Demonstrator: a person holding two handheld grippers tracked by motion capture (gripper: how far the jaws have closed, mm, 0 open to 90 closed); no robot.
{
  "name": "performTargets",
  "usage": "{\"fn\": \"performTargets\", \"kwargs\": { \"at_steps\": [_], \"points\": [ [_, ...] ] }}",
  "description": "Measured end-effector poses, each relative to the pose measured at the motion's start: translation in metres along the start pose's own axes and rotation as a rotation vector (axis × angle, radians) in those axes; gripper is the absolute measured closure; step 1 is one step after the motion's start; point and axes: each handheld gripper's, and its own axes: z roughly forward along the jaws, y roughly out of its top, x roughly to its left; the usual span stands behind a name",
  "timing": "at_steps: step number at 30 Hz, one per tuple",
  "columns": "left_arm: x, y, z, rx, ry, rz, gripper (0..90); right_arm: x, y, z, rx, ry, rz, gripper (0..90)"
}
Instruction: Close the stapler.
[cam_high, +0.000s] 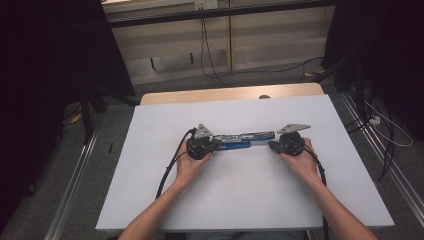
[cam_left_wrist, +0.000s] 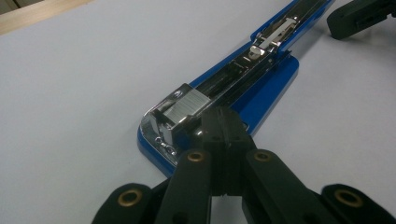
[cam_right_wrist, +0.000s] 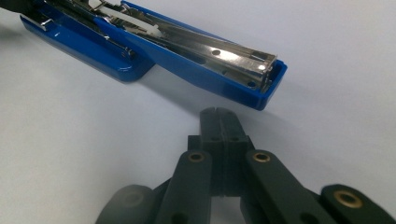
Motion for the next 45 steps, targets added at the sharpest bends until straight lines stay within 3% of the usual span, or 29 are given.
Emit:
{"fn": "performTargets", "kwargs": {
  "at_steps": [10,22,45],
  "points": [
    [0.0001,-0.0007,0.0003,-0.008,-0.011,-0.024,90.0,0.0012,0.0007,0.0013,-0.003,-0.019,-0.003,90.0],
    [0.0006,-0.0010,-0.0003,-0.006,-0.006,-0.018,90.0,0.0015,0.0014,0.0023,-0.007,-0.044,0.002,90.0],
    [-0.0002,-0.0013,0.0001,-0.010,-0.004,-0.019,90.0,0.0003,0.0019,0.0021,-0.021,-0.044,0.011,90.0]
  ]
}}
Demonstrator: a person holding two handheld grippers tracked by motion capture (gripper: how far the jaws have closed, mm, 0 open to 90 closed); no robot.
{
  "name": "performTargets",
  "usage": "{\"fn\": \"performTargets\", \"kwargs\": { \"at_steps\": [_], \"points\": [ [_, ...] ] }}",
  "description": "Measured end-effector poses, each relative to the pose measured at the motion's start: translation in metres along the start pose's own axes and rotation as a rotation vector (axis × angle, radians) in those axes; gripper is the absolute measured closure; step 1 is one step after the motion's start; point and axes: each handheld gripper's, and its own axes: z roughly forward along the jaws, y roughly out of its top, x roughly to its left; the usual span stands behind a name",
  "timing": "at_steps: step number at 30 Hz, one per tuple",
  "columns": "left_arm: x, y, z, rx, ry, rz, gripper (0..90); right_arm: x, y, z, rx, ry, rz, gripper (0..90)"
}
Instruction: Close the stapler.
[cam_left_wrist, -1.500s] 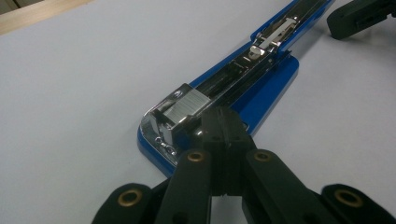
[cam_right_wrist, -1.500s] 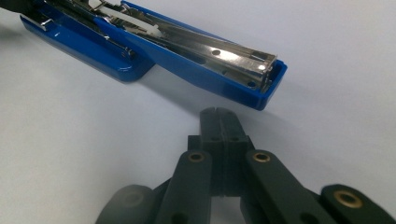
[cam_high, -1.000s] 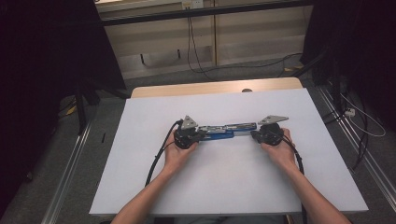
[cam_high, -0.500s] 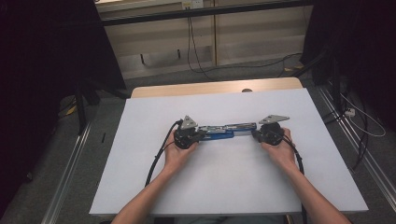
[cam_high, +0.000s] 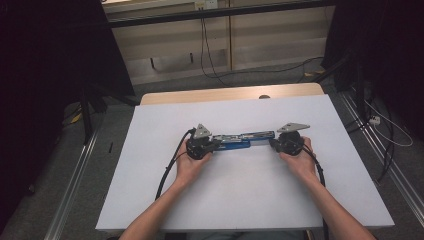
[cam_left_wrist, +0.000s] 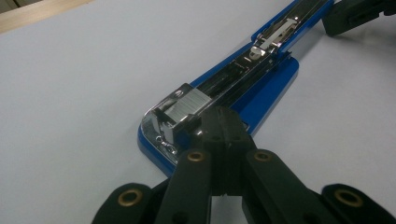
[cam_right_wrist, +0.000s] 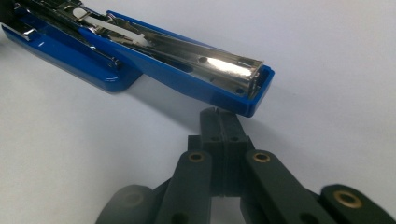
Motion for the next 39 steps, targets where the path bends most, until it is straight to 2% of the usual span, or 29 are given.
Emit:
{"fn": "performTargets", "kwargs": {
  "at_steps": [10,16,39],
  "points": [
    [0.0001,-0.0001,-0.0003,0.001,0.004,0.013,90.0,0.0000,0.0004,-0.0002,-0.011,0.007,-0.007,90.0],
    [-0.0009,-0.0009,0.0002,-0.006,-0.002,0.000,90.0,0.0005,0.0007,0.0000,-0.015,0.010,-0.015,90.0],
    [-0.0005,-0.0010,0.0000,-0.005,-0.002,0.005,90.0,0.0006,0.0017,0.0006,-0.026,0.013,-0.009,90.0]
  ]
}}
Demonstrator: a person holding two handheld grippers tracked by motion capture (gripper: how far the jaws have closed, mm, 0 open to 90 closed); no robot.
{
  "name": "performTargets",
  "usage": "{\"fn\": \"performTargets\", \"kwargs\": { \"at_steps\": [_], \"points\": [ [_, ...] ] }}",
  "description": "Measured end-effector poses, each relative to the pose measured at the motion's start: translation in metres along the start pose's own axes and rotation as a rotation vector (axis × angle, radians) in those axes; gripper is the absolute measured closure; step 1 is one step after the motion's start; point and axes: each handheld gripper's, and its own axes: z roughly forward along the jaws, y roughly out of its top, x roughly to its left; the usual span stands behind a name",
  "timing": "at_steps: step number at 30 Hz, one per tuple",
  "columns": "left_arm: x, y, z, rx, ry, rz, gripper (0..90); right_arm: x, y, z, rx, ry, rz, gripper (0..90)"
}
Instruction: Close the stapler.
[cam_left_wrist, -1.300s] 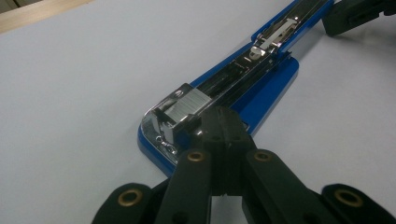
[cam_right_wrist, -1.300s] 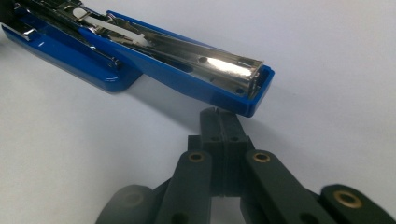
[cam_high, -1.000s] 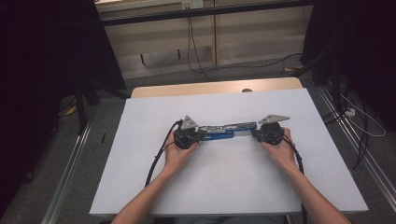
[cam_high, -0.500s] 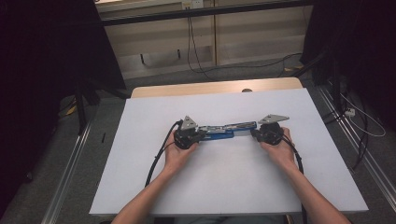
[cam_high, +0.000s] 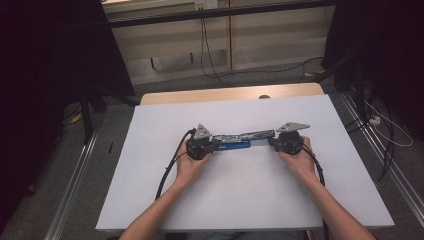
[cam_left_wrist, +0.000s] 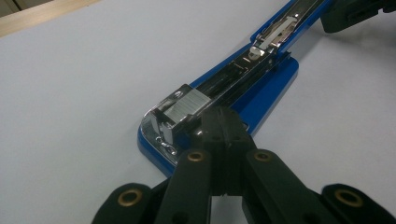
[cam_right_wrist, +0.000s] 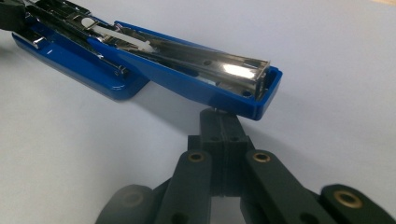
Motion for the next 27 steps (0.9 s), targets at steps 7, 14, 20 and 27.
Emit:
{"fn": "performTargets", "kwargs": {
  "at_steps": [7,14,20,27],
  "points": [
    [-0.0005,-0.0002,0.0002,-0.003,-0.002,-0.006,90.0,-0.0002,0.0001,-0.0005,-0.004,-0.004,0.007,90.0],
    [-0.0005,-0.0003,0.0002,-0.003,-0.002,-0.006,90.0,-0.0008,0.0007,-0.0016,-0.020,-0.006,0.012,90.0],
    [0.0000,-0.0002,-0.0002,0.000,0.006,0.003,90.0,0.0000,0.0022,-0.0033,-0.039,0.000,0.022,90.0],
    [0.0003,-0.0003,-0.0002,-0.004,0.009,0.007,90.0,0.0017,0.0039,-0.0035,-0.053,0.000,0.018,90.0]
  ]
}}
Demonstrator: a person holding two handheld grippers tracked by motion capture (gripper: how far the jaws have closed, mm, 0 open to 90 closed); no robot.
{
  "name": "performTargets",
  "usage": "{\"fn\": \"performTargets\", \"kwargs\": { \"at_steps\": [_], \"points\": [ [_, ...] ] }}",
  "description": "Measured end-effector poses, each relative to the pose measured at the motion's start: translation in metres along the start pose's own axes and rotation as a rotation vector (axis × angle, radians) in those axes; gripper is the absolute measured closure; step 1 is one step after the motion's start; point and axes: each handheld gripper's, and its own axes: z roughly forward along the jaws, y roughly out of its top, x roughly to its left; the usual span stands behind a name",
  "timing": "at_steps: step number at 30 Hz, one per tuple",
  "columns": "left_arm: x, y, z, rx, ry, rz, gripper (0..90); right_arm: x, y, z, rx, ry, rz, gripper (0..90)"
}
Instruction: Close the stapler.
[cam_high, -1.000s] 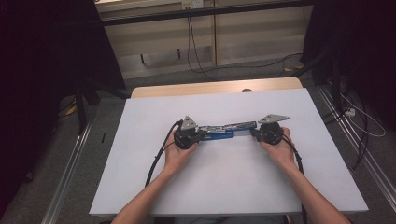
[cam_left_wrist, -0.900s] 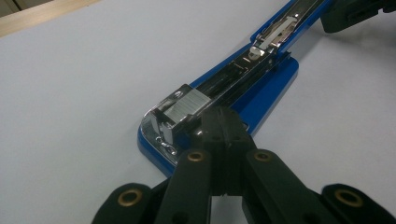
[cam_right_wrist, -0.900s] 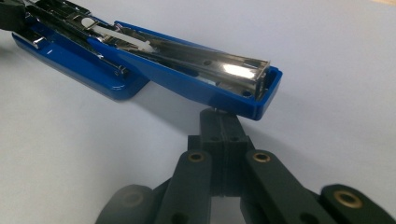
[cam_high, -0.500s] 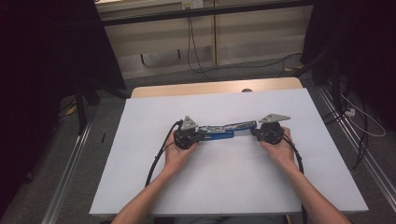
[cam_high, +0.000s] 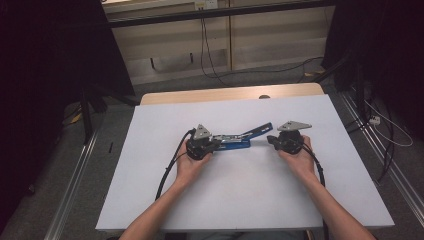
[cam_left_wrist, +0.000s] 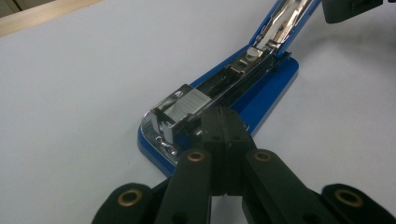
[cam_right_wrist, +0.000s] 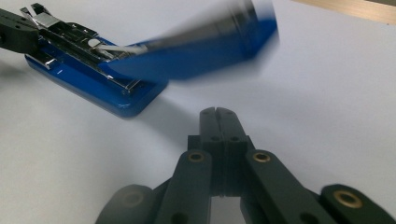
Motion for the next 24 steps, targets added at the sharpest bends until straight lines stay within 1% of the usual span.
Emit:
{"fn": "performTargets", "kwargs": {
  "at_steps": [3,6,10,11,12,13,15,17,18,20,21,22,24],
  "points": [
    [0.0002,-0.0001,0.0000,-0.001,-0.003,-0.001,90.0,0.0006,0.0006,0.0001,-0.008,0.006,0.002,90.0],
    [-0.0008,-0.0006,0.0006,-0.007,-0.005,-0.011,90.0,0.0019,0.0015,-0.0001,-0.016,0.012,0.001,90.0],
    [0.0001,-0.0007,0.0004,-0.006,-0.007,-0.010,90.0,0.0034,0.0021,0.0000,-0.027,0.023,-0.003,90.0],
    [-0.0003,-0.0007,0.0006,-0.007,-0.010,-0.019,90.0,0.0035,0.0023,0.0000,-0.029,0.026,-0.006,90.0],
    [0.0001,-0.0004,0.0003,-0.004,-0.007,-0.013,90.0,0.0038,0.0023,-0.0002,-0.030,0.026,-0.003,90.0],
    [0.0001,-0.0005,0.0003,-0.005,-0.010,-0.025,90.0,0.0038,0.0024,-0.0002,-0.032,0.028,-0.003,90.0],
    [0.0007,-0.0004,-0.0003,-0.004,-0.012,-0.033,90.0,0.0036,0.0025,-0.0008,-0.037,0.031,0.000,90.0],
    [0.0012,0.0000,-0.0011,0.000,-0.009,-0.032,89.5,0.0033,0.0026,-0.0015,-0.042,0.035,0.008,90.0],
    [0.0012,-0.0001,-0.0016,0.000,-0.014,-0.038,88.9,0.0028,0.0026,-0.0017,-0.045,0.035,0.008,90.0],
    [0.0002,0.0006,-0.0027,0.011,-0.016,-0.031,88.8,0.0021,0.0026,-0.0027,-0.049,0.038,0.014,90.0],
    [-0.0010,0.0007,-0.0026,0.005,-0.021,-0.039,88.9,0.0016,0.0024,-0.0031,-0.053,0.037,0.015,90.0],
    [-0.0013,0.0012,-0.0031,0.008,-0.030,-0.038,88.8,0.0012,0.0021,-0.0037,-0.059,0.037,0.018,90.0],
    [-0.0032,0.0020,-0.0036,0.004,-0.036,-0.044,88.7,0.0008,0.0019,-0.0050,-0.070,0.045,0.023,90.0]
  ]
}}
